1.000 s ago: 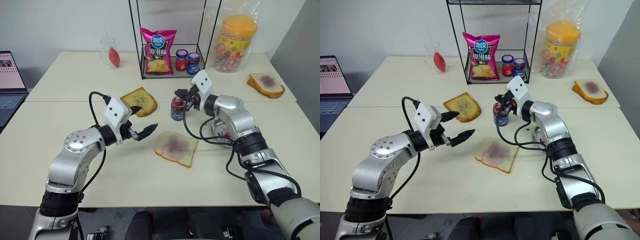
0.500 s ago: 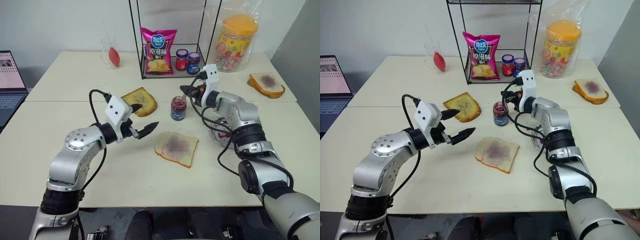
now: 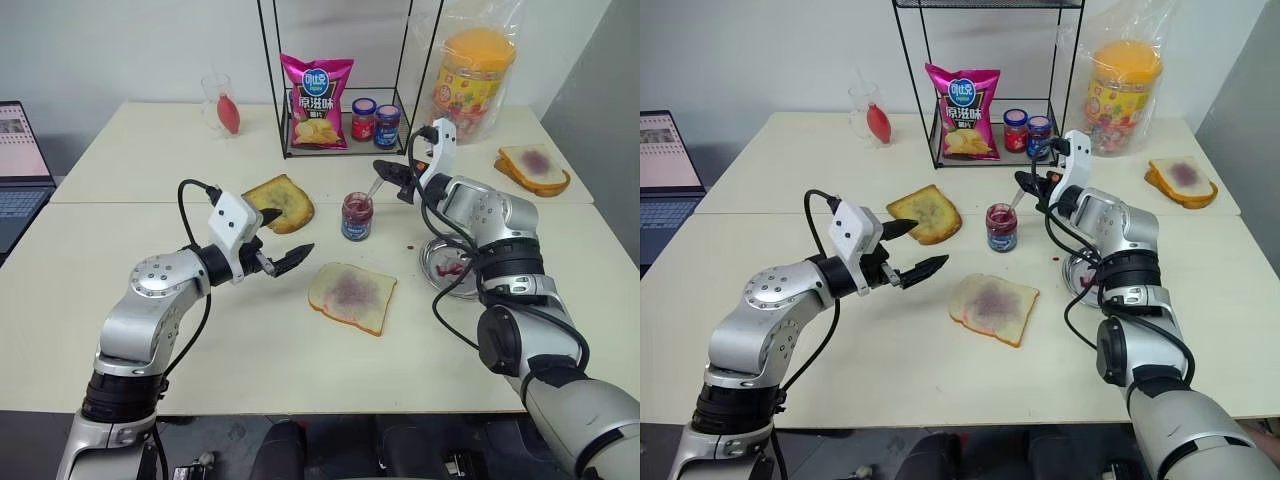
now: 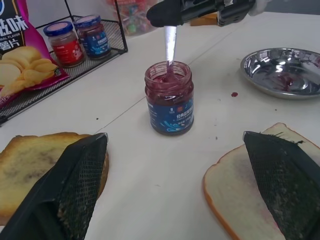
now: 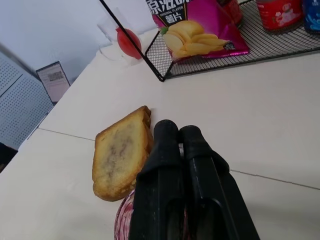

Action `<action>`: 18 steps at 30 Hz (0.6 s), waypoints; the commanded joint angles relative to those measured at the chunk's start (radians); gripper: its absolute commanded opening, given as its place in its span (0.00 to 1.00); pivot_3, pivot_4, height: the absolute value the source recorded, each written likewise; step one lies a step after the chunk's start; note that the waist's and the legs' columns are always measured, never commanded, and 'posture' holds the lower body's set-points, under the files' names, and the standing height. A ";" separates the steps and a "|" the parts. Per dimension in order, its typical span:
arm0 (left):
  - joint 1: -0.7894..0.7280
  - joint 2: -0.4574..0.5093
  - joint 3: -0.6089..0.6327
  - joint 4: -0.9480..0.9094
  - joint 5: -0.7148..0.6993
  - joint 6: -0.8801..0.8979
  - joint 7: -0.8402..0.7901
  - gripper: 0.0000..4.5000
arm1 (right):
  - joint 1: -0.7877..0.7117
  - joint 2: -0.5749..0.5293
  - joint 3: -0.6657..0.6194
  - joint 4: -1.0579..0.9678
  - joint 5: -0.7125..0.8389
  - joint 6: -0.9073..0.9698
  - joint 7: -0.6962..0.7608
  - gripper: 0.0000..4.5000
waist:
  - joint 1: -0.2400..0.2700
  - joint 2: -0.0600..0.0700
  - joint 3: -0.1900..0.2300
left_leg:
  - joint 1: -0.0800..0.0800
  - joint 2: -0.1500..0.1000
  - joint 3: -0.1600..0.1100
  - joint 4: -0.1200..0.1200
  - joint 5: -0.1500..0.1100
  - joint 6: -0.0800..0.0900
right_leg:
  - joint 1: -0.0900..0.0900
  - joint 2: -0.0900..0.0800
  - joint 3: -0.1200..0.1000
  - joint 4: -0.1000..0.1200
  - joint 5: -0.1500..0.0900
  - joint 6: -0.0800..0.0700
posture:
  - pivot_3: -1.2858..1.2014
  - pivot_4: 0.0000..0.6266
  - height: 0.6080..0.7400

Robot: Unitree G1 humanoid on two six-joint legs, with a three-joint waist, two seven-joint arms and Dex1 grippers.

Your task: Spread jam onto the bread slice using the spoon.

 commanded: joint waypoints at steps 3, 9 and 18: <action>-0.013 0.008 0.003 -0.017 0.001 -0.025 -0.005 1.00 | -0.050 -0.001 -0.065 -0.015 0.063 0.031 -0.043 0.01 | 0.000 0.000 0.000 | 0.000 0.000 0.000 0.000 0.000 0.000 | 0.000 0.000 0.000 0.000 0.000 0.000 | 0.52 0.24 1.00; -0.018 0.008 0.005 -0.011 0.002 -0.028 -0.007 1.00 | -0.067 0.002 -0.107 0.006 0.102 0.059 -0.080 0.01 | -0.002 0.000 0.000 | 0.000 0.000 0.000 0.000 0.000 0.000 | 0.000 0.000 0.000 0.000 0.000 0.000 | 0.52 0.24 1.00; -0.019 0.012 0.004 -0.009 0.002 -0.033 -0.009 1.00 | -0.085 0.000 -0.176 0.047 0.152 0.087 -0.141 0.01 | -0.004 0.000 0.000 | 0.000 0.000 0.000 0.000 0.000 0.000 | 0.000 0.000 0.000 0.000 0.000 0.000 | 0.52 0.24 1.00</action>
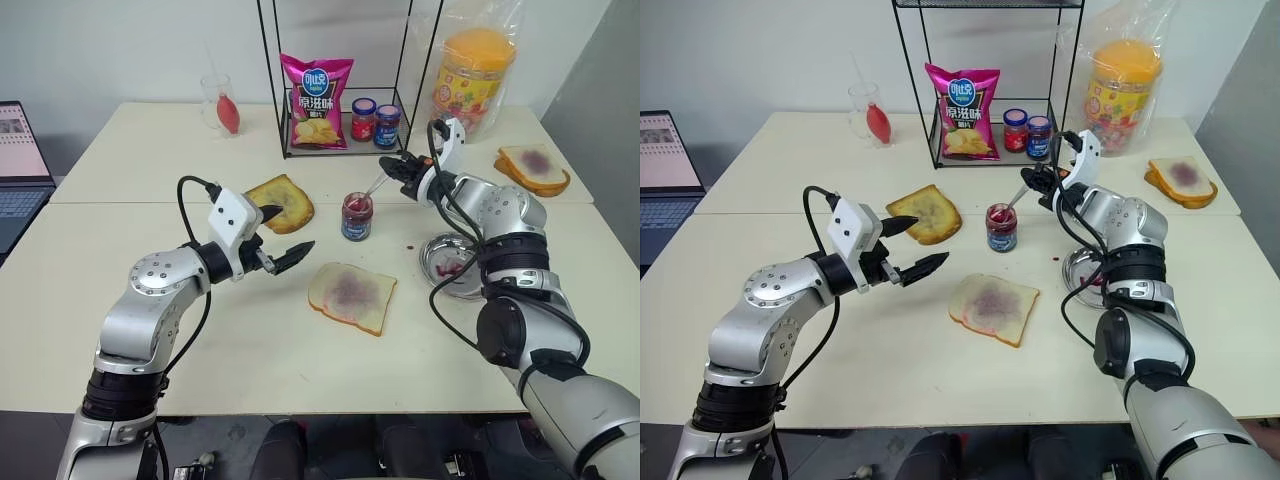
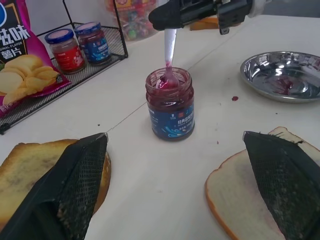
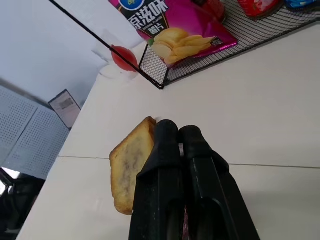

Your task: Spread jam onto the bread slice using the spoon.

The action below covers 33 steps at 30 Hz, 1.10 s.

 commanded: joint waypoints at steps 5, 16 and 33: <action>-0.022 0.016 0.000 -0.009 0.000 -0.021 -0.014 1.00 | -0.053 -0.011 -0.055 0.002 0.058 0.005 -0.036 0.01 | -0.002 0.000 0.000 | 0.000 0.000 0.000 0.000 0.000 0.000 | 0.000 0.000 0.000 0.000 0.000 0.000 | 0.52 0.24 1.00; -0.066 0.035 -0.025 0.028 0.006 -0.052 -0.086 1.00 | -0.073 -0.022 -0.122 0.015 0.111 0.023 -0.089 0.01 | -0.007 0.000 0.000 | 0.000 0.000 0.000 0.000 0.000 0.000 | 0.000 0.000 0.000 0.000 0.000 0.000 | 0.52 0.24 1.00; -0.048 0.134 -0.054 -0.019 -0.094 -0.034 -0.330 1.00 | 0.123 -0.020 -0.062 -0.647 0.342 0.386 -0.227 0.01 | -0.016 0.000 0.000 | -0.001 0.000 0.000 -0.001 0.000 0.000 | -0.001 0.000 0.000 -0.001 -0.001 -0.001 | 0.52 0.24 1.00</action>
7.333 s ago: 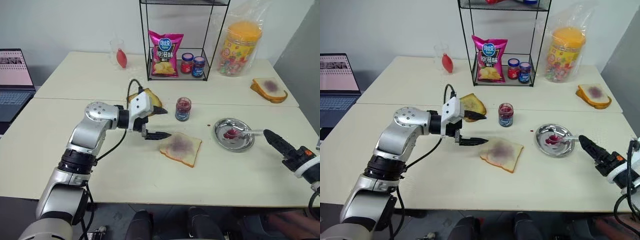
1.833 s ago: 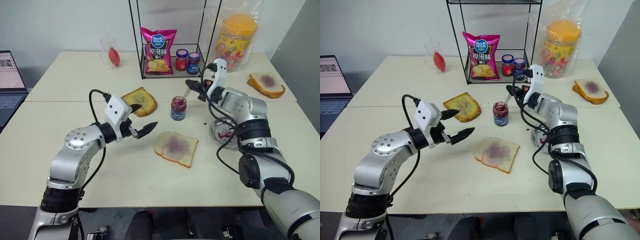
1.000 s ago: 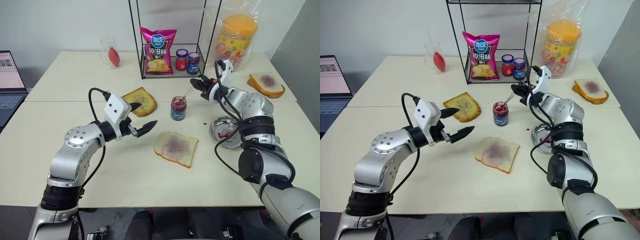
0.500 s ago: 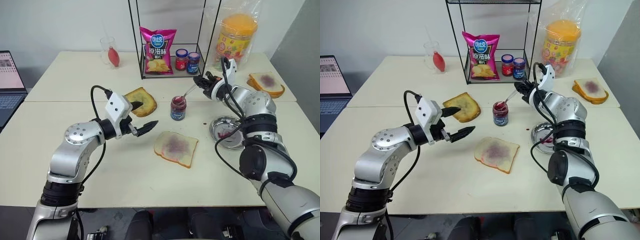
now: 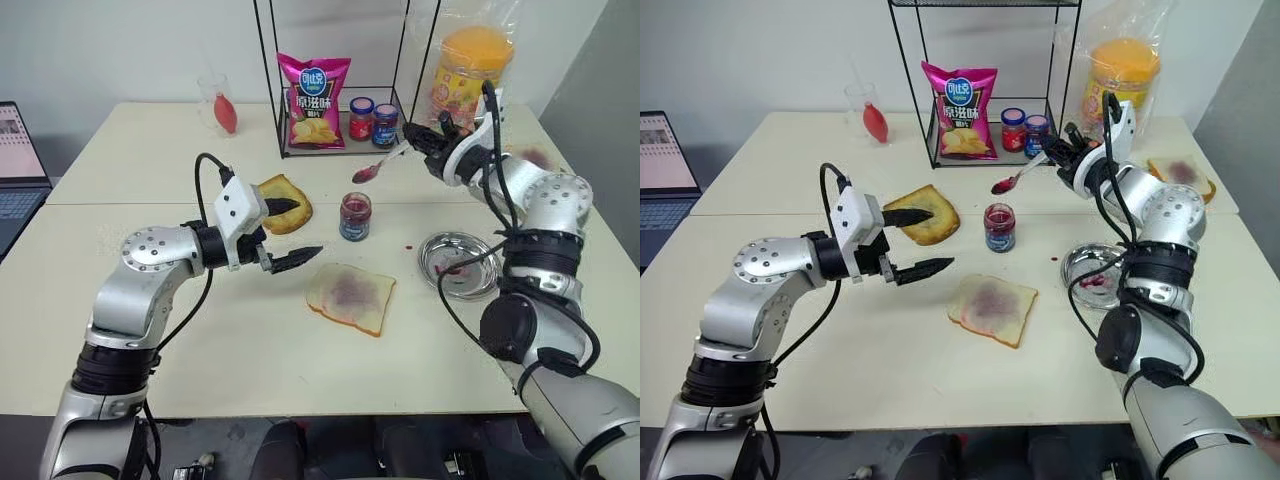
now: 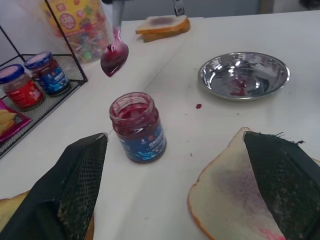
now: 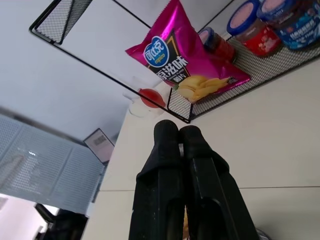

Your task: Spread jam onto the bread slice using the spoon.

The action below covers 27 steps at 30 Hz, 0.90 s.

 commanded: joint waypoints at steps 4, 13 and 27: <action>0.166 0.048 0.001 -0.195 -0.087 0.065 -0.048 1.00 | 0.129 0.030 0.073 -0.413 0.141 0.184 -0.050 0.01 | -0.009 0.000 0.000 | 0.000 0.000 0.000 0.000 0.000 0.000 | 0.000 0.000 0.000 0.000 0.000 0.000 | 0.52 0.24 1.00; 0.316 0.045 0.064 -0.359 -0.159 0.165 0.059 1.00 | 0.326 0.053 0.248 -0.698 0.166 0.213 -0.051 0.01 | -0.008 0.000 0.000 | 0.001 0.001 -0.001 0.002 0.000 0.001 | 0.000 0.001 0.001 0.001 -0.004 0.004 | 0.52 0.24 1.00; 0.489 0.031 0.137 -0.521 -0.222 0.258 0.249 1.00 | 0.475 -0.084 0.546 -0.738 -0.082 -0.060 0.107 0.01 | -0.007 0.000 0.000 | 0.002 0.001 -0.001 0.001 0.001 0.001 | 0.000 0.001 0.001 0.001 -0.004 0.003 | 0.52 0.24 1.00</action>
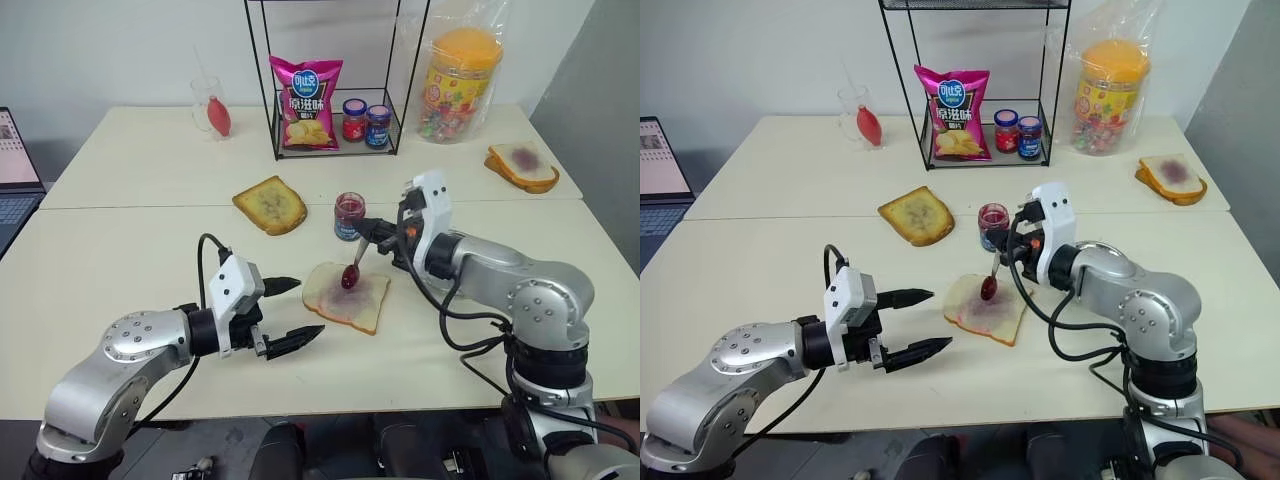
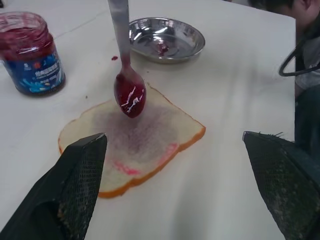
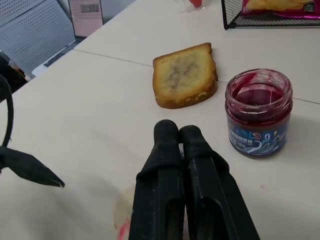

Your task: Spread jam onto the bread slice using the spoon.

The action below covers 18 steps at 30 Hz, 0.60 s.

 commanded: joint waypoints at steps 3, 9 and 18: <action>0.059 0.006 0.023 -0.069 -0.002 -0.015 0.041 1.00 | 0.017 -0.015 0.051 -0.032 -0.074 -0.109 0.053 0.01 | 0.000 0.000 0.000 | 0.000 0.000 0.000 0.000 0.000 0.000 | 0.000 0.000 0.001 0.000 0.000 0.000 | 0.52 0.24 1.00; 0.112 -0.015 0.020 -0.100 0.011 -0.033 0.091 1.00 | 0.023 -0.020 0.075 -0.045 -0.105 -0.140 0.083 0.01 | 0.001 0.000 0.000 | 0.000 0.000 0.000 0.000 0.000 0.000 | 0.000 0.000 0.000 0.000 0.000 0.000 | 0.52 0.24 1.00; 0.163 -0.033 0.017 -0.107 0.020 -0.085 0.118 1.00 | 0.004 -0.064 0.109 -0.063 -0.144 -0.161 0.147 0.01 | 0.002 0.000 0.000 | 0.001 0.000 0.000 0.000 0.000 0.000 | 0.000 0.000 0.000 0.000 0.000 -0.001 | 0.52 0.24 1.00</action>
